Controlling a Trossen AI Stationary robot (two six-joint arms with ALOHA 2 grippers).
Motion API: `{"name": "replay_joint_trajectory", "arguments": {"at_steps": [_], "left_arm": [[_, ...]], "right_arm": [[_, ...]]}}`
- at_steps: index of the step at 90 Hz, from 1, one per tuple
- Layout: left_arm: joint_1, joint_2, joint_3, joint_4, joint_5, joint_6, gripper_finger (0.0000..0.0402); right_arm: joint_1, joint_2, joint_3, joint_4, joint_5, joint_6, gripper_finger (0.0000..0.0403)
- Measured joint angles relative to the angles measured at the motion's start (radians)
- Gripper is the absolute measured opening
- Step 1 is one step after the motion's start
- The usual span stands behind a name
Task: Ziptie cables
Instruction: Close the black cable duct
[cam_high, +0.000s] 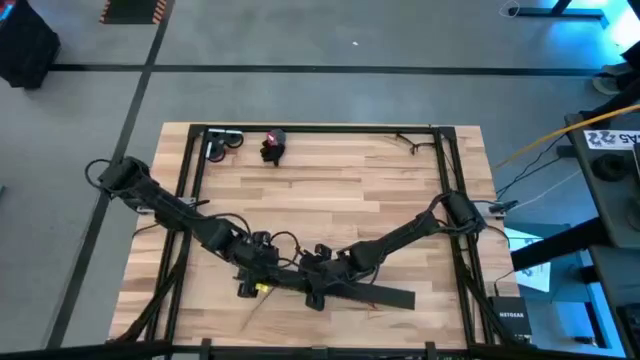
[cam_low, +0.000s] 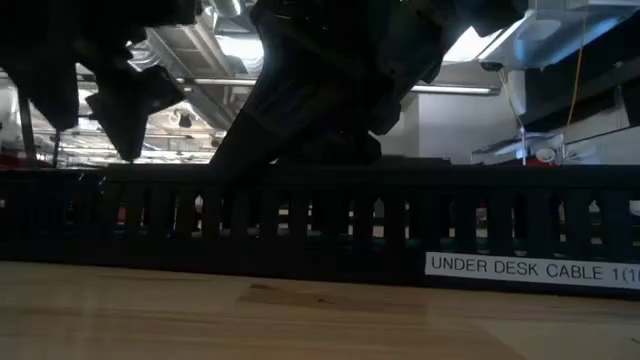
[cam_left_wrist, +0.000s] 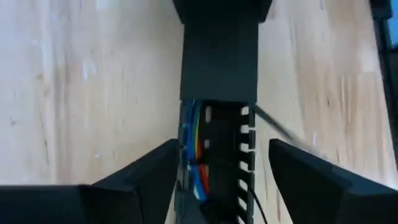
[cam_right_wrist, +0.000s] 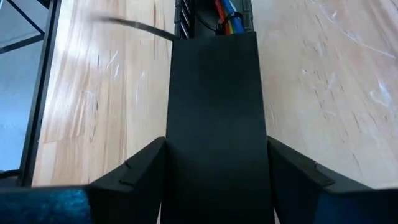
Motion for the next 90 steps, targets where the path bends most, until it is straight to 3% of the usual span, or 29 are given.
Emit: {"name": "replay_joint_trajectory", "arguments": {"at_steps": [18, 47, 74, 90], "left_arm": [[-0.022, 0.006, -0.069, 0.06, -0.026, -0.043, 0.0241], [-0.044, 0.008, -0.079, 0.1, -0.085, -0.05, 0.0241], [-0.104, 0.015, -0.183, 0.275, -0.131, -0.116, 0.0241], [-0.112, 0.022, -0.247, 0.459, -0.15, -0.112, 0.0241]], "right_arm": [[0.0, 0.0, 0.0, 0.0, 0.0, 0.0, 0.0223], [-0.001, 0.0, 0.0, -0.001, 0.0, -0.002, 0.0223], [0.0, 0.0, 0.0, 0.001, 0.003, -0.008, 0.0223], [0.001, -0.001, 0.0, -0.004, 0.001, -0.008, 0.0223]]}}
